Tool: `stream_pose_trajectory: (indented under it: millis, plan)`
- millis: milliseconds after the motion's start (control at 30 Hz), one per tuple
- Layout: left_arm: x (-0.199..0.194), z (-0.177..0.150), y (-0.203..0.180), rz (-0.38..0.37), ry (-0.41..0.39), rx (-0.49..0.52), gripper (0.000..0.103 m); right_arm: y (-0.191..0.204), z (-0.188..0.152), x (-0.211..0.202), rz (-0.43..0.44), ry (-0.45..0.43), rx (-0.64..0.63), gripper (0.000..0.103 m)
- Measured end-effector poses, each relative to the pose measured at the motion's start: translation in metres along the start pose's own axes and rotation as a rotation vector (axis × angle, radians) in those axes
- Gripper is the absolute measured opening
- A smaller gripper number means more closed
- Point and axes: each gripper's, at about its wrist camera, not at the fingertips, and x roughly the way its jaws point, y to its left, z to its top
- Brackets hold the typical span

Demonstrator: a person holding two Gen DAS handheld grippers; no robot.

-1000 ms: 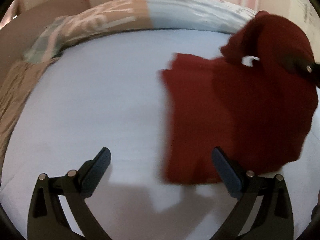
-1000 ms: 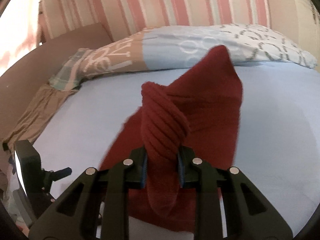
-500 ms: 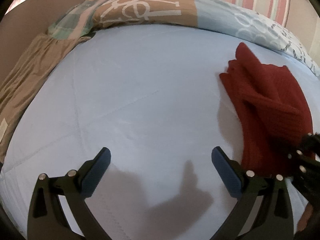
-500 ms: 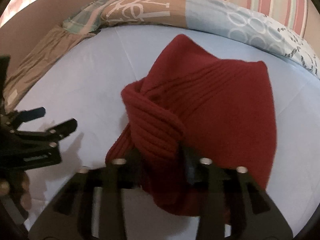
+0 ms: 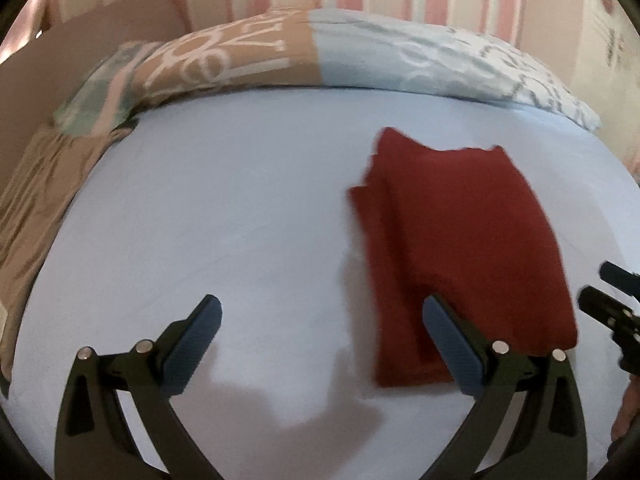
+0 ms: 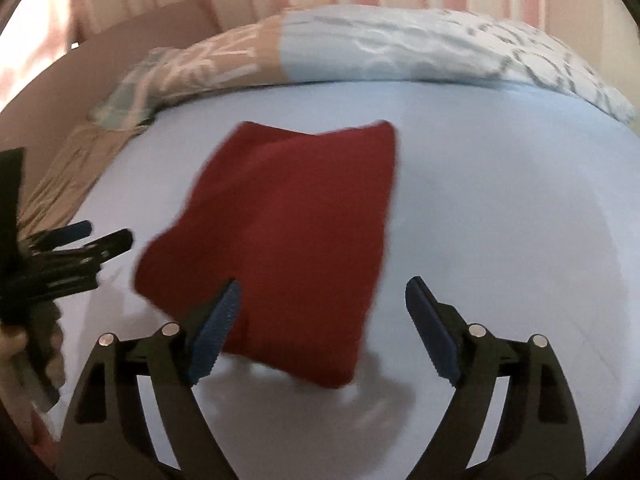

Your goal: Fold small clothes

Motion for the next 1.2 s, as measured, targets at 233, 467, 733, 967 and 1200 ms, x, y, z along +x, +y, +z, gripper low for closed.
stream_pose_trajectory:
  millis: [233,467,733,967,1200]
  plan:
    - [0.031,-0.007,-0.036,0.063,0.058,0.120,0.101,0.007,-0.004,0.010,-0.092,0.002,-0.035,0.083]
    - [0.066,-0.030,-0.015,0.109,0.132,0.174,0.102,-0.001,-0.022,0.021,-0.121,0.033,-0.002,0.083]
    - [0.057,-0.024,-0.009,0.048,0.132,0.234,0.101,-0.004,-0.022,0.020,-0.129,0.022,-0.014,0.084]
    - [0.026,-0.014,0.003,-0.174,0.132,0.215,0.101,-0.019,-0.019,0.011,-0.108,0.005,0.041,0.086]
    - [0.006,-0.012,-0.011,-0.276,0.082,0.166,0.101,-0.024,-0.019,0.014,-0.074,0.028,0.092,0.086]
